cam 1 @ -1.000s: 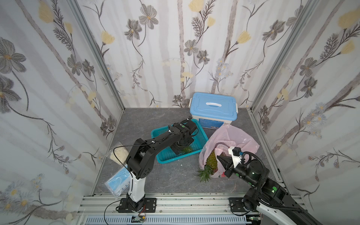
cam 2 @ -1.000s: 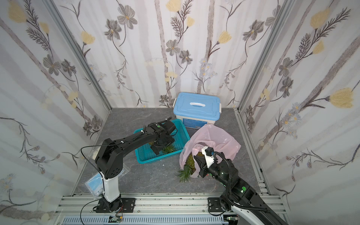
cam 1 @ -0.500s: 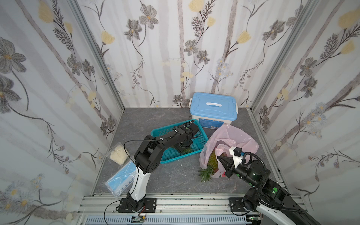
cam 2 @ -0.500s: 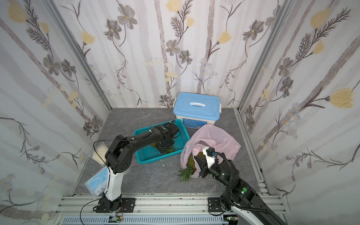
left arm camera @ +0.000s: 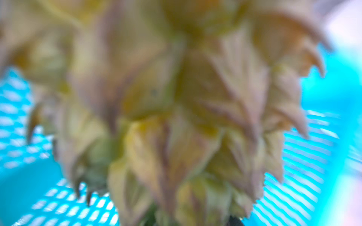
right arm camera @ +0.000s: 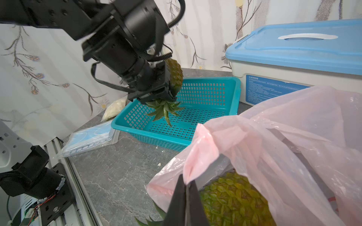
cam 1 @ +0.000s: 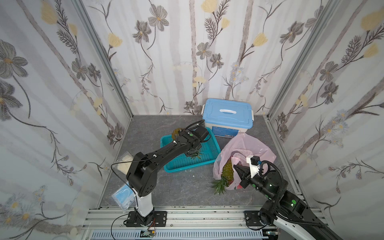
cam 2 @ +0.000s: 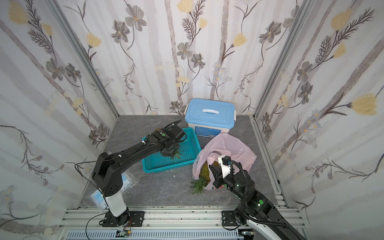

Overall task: Place the pineapple into a plastic bag & tie a knot
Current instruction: Pick up the pineapple from the basket, then place the pineapple in the plastic bag.

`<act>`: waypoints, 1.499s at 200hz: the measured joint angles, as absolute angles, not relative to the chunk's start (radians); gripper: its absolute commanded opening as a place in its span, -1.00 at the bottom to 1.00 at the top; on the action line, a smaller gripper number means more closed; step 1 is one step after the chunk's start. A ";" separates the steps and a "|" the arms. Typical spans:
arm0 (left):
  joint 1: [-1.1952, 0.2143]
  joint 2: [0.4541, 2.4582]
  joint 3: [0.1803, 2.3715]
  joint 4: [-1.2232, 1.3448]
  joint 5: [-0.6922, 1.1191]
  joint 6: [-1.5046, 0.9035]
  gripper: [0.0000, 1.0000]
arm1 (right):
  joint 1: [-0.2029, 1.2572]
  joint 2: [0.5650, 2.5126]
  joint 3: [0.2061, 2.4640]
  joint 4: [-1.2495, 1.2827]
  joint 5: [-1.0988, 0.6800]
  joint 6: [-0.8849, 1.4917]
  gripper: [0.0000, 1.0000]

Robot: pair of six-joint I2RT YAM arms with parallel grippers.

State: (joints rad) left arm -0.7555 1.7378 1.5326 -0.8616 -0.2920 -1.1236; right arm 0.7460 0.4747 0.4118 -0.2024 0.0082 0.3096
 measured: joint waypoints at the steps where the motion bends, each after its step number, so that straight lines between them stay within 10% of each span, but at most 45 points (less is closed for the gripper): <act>1: -0.757 1.729 1.532 -0.859 -0.292 -1.112 -1.00 | 0.746 0.475 0.413 -0.203 0.009 0.311 -1.00; 134: -0.964 1.262 1.251 -0.642 0.609 -0.237 -1.00 | 0.745 0.373 0.401 -0.187 0.026 0.250 -1.00; 300: -0.938 1.656 1.601 -1.084 0.739 -0.181 -1.00 | 0.744 0.361 0.434 -0.181 -0.043 0.062 -1.00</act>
State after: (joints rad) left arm -0.9379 1.6562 1.6012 -1.0840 0.7395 -0.1814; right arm 0.7441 0.3611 0.4335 -0.1806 -0.0433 0.0624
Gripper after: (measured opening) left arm 0.357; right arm 0.048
